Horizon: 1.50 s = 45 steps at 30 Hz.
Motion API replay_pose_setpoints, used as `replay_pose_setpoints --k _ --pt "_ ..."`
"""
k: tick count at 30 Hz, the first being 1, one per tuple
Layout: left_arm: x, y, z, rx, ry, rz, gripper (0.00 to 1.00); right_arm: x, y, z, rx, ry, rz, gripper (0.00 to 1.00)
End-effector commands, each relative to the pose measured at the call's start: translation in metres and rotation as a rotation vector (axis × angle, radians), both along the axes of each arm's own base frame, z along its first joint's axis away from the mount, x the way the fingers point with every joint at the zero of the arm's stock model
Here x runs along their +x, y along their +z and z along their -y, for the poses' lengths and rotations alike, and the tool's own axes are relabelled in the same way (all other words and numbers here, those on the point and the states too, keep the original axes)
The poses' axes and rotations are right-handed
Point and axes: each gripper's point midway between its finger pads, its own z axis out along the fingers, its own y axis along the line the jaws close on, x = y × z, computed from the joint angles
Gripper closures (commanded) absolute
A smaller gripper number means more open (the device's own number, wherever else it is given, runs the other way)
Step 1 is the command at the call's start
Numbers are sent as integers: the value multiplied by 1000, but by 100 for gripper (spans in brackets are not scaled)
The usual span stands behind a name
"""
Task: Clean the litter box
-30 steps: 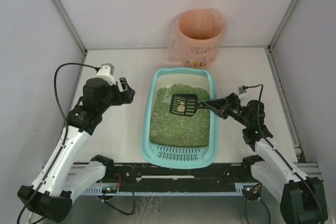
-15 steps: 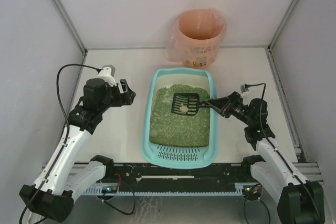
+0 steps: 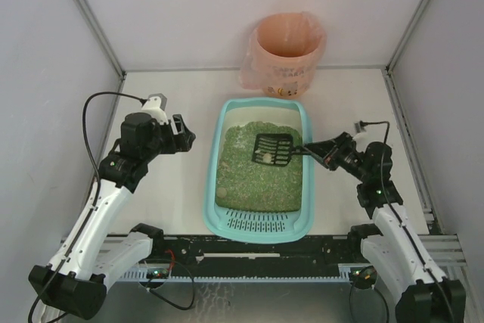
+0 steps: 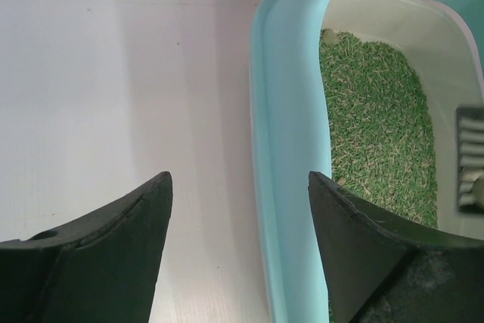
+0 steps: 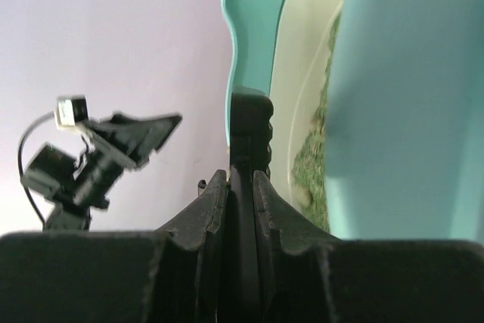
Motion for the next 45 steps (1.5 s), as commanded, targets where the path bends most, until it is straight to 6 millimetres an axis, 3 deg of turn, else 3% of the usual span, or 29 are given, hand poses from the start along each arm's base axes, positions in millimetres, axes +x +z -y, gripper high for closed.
replay_pose_setpoints --k 1,3,6,10,12,14,18,21,25,28,31,34,35,38,40,45 --pt "0 5 7 -6 -62 43 24 5 15 11 21 -72 52 100" --pt "0 6 11 -18 -83 47 24 2 23 4 -17 -3 80 100" --pt "-1 4 15 -25 -101 35 23 10 6 23 -38 -108 4 100" --pt "-1 3 16 -21 -102 33 23 -1 33 -11 -6 42 129 100" --pt "-1 3 15 -17 -98 33 23 7 18 3 -52 -11 54 100" --pt "-1 1 13 -4 -87 31 23 15 13 14 20 -100 21 100" --pt "-7 -2 15 106 -81 24 24 0 31 -18 90 107 47 100" --pt "-15 -3 24 133 -104 18 23 12 18 3 76 -21 -21 100" --pt "-21 -8 30 102 -128 15 22 0 42 -20 40 100 83 100" --pt "-22 -6 30 98 -135 22 22 10 29 1 6 -16 15 100" --pt "-23 -7 28 105 -129 24 22 4 51 -14 35 65 94 100" --pt "-26 -11 27 109 -130 14 22 15 39 11 26 -31 11 100" --pt "-27 -11 27 108 -131 15 21 18 43 13 61 -57 30 100" --pt "-26 -13 24 115 -121 14 21 8 59 -17 41 119 75 100" --pt "-25 -13 24 122 -119 8 21 17 56 -12 29 93 42 100" --pt "-25 -10 18 137 -98 21 21 50 84 12 96 -47 57 100"
